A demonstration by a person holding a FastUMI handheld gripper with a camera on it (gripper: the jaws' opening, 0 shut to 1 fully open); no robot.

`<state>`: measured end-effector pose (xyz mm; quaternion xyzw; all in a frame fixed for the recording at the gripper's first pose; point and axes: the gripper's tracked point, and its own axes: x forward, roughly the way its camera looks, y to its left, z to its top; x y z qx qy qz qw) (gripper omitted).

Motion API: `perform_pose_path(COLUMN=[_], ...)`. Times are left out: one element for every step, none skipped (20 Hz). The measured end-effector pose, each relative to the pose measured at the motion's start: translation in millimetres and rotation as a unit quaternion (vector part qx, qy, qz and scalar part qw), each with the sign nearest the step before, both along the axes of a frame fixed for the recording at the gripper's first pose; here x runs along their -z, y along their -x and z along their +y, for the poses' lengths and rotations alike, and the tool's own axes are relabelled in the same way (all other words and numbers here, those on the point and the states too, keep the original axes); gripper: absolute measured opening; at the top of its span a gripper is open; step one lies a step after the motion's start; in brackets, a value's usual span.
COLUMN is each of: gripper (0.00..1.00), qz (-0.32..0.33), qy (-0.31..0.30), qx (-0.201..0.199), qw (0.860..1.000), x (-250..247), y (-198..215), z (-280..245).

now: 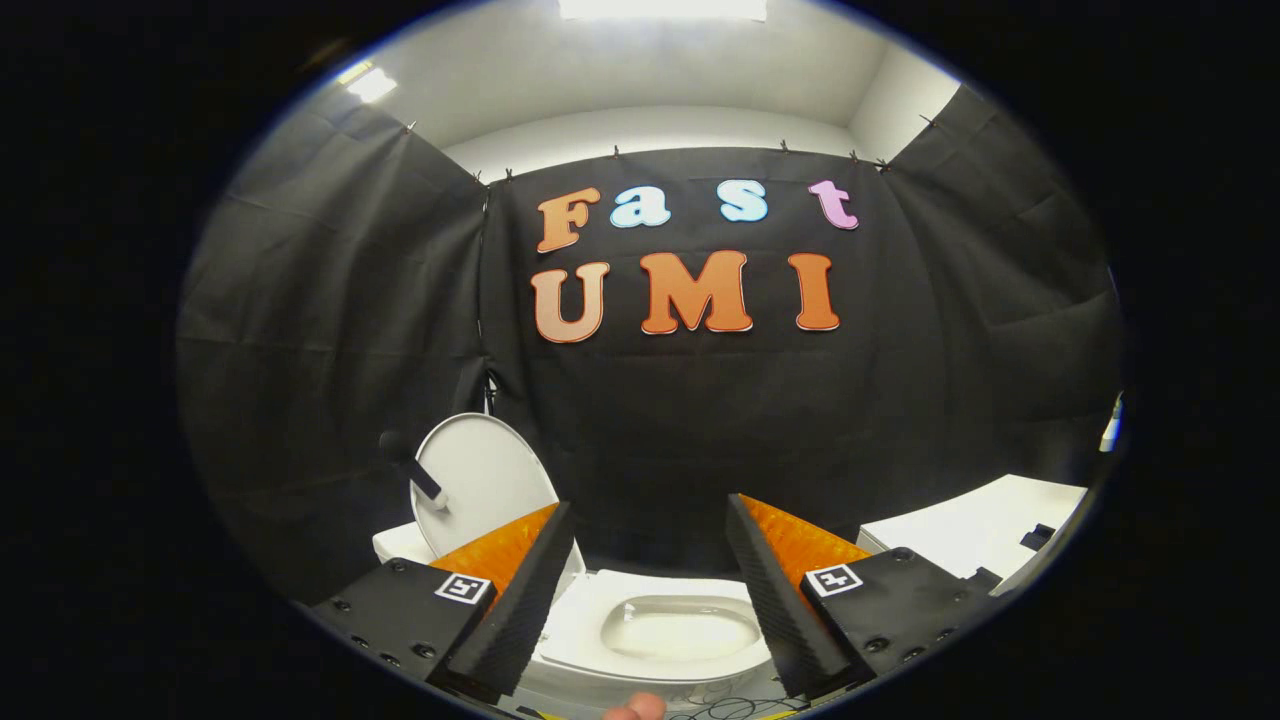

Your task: Open the toilet lid.

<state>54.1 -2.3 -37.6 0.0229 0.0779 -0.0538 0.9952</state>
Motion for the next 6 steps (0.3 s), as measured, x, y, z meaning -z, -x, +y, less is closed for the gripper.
perform_pose_path(gripper=[0.98, 0.98, 0.98, 0.99, 0.99, 0.98], qz=[0.001, 0.001, 0.001, 0.001, 0.001, 0.001], qy=[-0.002, -0.002, -0.002, -0.001, -0.001, -0.001], qx=[-0.001, -0.001, 0.0, 0.001, 0.002, 0.003], qw=[1.0, 1.0, 1.0, 1.0, 1.0, 1.0], x=[0.4, 1.4, 1.1, 1.0, 1.0, 0.3], y=[0.6, 1.6, 0.0, -0.5, -0.2, 0.7], z=[0.3, -0.7, -2.4, -2.5, -3.6, -4.7])
